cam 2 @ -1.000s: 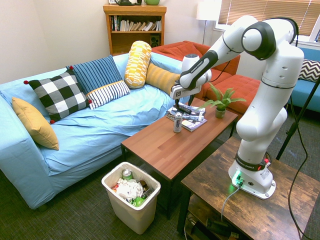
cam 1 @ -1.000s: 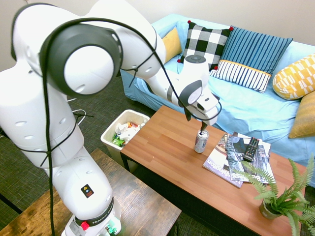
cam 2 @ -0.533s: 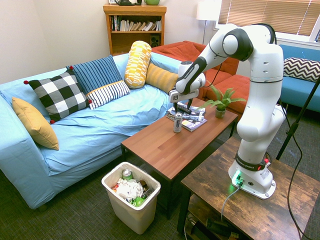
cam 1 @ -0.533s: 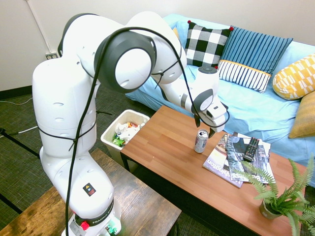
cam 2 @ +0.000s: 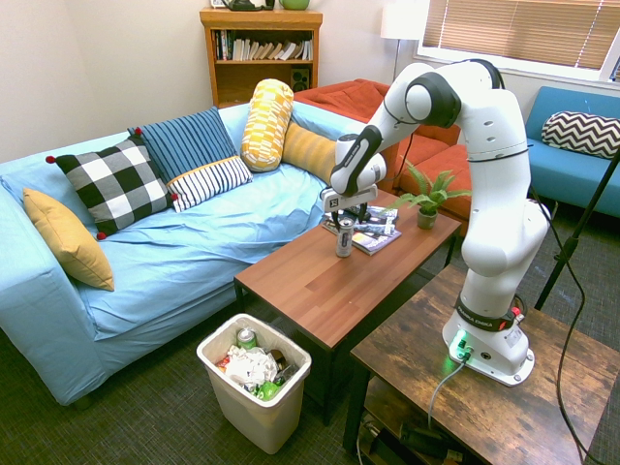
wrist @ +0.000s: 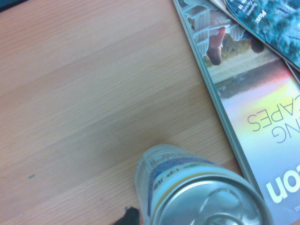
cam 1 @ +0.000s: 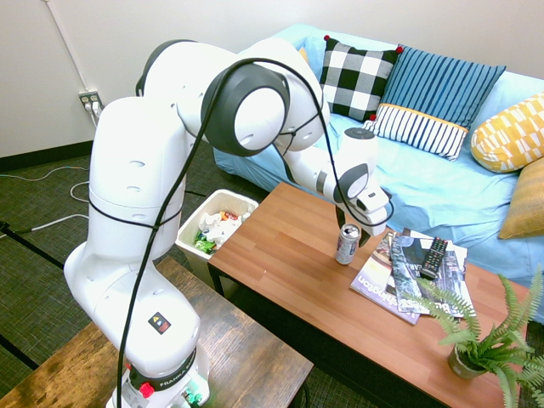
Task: Throw the can in the trash bin
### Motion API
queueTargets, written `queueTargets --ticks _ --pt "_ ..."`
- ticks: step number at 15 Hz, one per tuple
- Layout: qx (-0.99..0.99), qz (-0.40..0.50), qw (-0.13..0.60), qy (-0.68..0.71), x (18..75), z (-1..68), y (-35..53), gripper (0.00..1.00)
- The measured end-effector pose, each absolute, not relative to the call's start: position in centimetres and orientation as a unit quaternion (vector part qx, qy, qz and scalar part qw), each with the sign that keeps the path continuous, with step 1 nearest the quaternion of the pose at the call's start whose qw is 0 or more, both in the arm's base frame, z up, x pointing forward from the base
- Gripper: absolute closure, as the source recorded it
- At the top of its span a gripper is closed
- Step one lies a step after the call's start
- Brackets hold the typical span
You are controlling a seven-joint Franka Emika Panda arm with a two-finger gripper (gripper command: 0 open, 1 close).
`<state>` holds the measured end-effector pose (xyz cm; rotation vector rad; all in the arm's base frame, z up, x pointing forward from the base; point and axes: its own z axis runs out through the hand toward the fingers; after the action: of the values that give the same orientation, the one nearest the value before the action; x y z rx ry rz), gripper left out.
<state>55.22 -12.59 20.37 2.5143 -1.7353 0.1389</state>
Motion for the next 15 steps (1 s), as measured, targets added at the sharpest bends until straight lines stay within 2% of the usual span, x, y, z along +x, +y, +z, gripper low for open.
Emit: queueTargets --ticks 4,5,15 --pt "0.823 0.031 0.041 -0.566 55.5 19.2 -12.5 0.00" --pt "0.824 0.026 0.041 -0.564 55.6 18.9 -12.2 1.00" --pt "0.824 0.016 0.040 -0.565 57.0 19.0 -11.9 1.00"
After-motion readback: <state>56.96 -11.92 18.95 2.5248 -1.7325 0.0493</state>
